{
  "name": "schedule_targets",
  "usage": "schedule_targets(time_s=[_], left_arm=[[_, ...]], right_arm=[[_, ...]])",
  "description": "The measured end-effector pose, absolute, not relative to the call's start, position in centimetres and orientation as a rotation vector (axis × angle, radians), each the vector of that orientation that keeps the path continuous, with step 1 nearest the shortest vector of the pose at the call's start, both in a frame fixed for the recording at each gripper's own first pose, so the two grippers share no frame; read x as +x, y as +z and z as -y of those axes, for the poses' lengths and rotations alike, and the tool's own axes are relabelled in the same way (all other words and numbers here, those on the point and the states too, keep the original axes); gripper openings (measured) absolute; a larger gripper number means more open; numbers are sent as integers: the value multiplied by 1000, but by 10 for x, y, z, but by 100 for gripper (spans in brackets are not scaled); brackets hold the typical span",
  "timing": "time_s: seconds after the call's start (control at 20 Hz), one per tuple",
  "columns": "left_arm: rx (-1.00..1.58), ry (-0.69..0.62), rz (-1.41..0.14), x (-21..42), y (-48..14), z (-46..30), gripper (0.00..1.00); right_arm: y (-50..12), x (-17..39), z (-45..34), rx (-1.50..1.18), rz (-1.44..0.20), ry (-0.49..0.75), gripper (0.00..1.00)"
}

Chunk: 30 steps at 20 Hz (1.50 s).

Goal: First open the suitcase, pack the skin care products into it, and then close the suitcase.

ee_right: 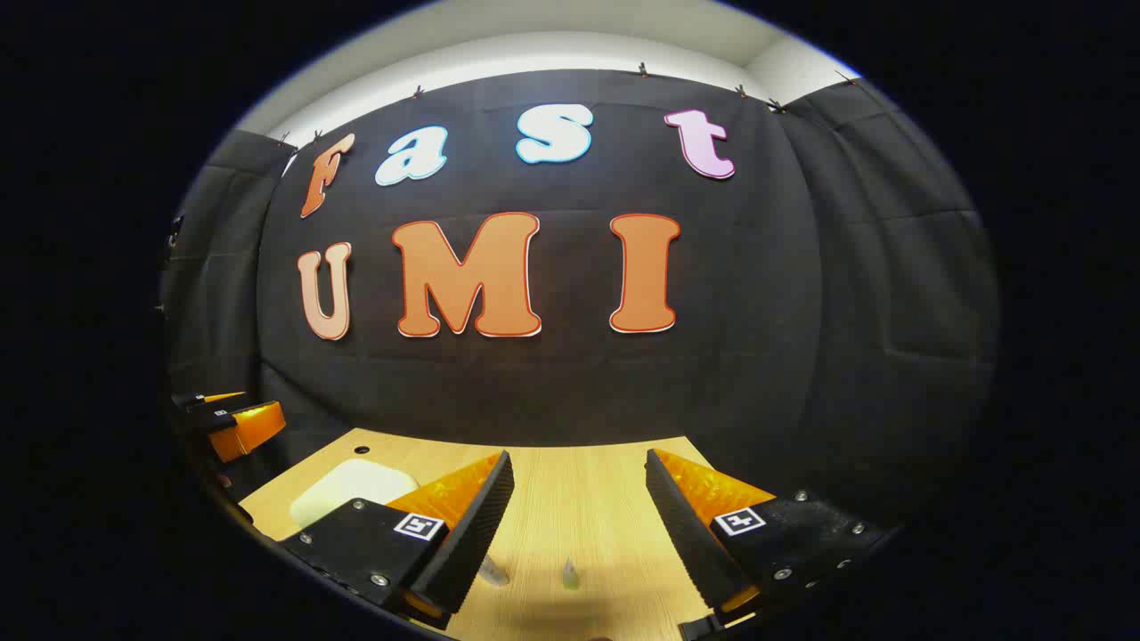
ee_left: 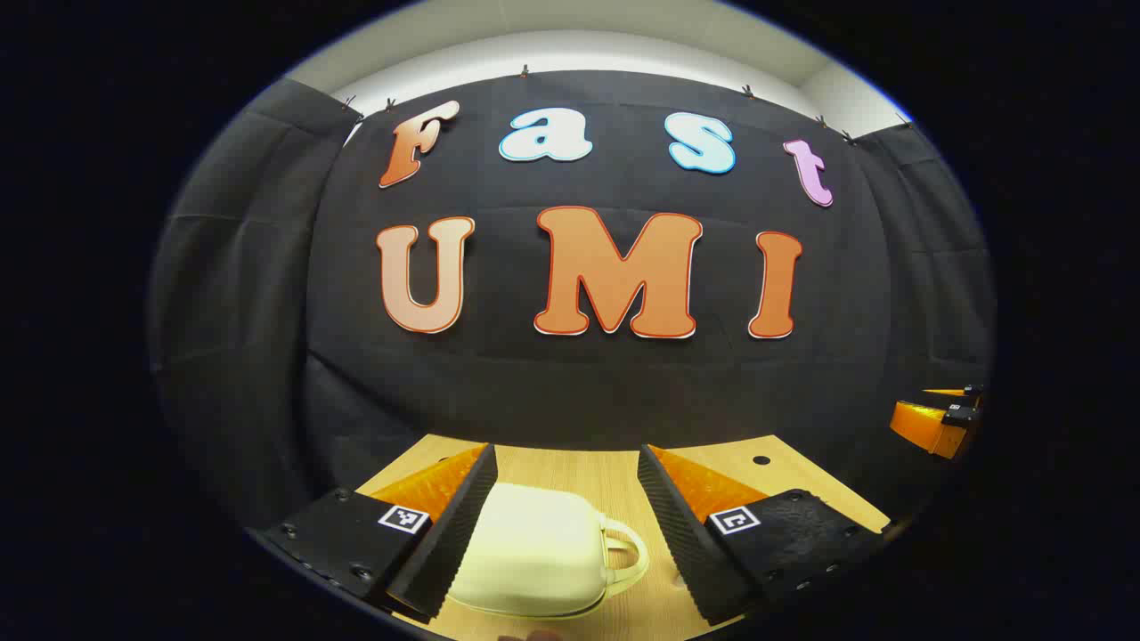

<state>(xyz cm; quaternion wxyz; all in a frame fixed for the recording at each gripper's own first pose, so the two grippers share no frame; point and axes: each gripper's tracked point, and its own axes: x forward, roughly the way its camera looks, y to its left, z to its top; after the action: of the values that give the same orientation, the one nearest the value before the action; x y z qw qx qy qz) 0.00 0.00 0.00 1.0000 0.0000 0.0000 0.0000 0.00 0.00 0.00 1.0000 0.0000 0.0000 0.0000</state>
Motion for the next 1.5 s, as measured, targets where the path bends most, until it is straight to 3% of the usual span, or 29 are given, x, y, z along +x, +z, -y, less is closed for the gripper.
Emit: schedule_targets(time_s=[1.1, 1.5], left_arm=[[83, -23, -7, -2, -8, 10, 98], [419, -63, -46, 5, -55, 38, 98]], right_arm=[[-12, -9, 1, -3, -20, -1, 95], [-36, -18, 28, -3, -78, -60, 94]])
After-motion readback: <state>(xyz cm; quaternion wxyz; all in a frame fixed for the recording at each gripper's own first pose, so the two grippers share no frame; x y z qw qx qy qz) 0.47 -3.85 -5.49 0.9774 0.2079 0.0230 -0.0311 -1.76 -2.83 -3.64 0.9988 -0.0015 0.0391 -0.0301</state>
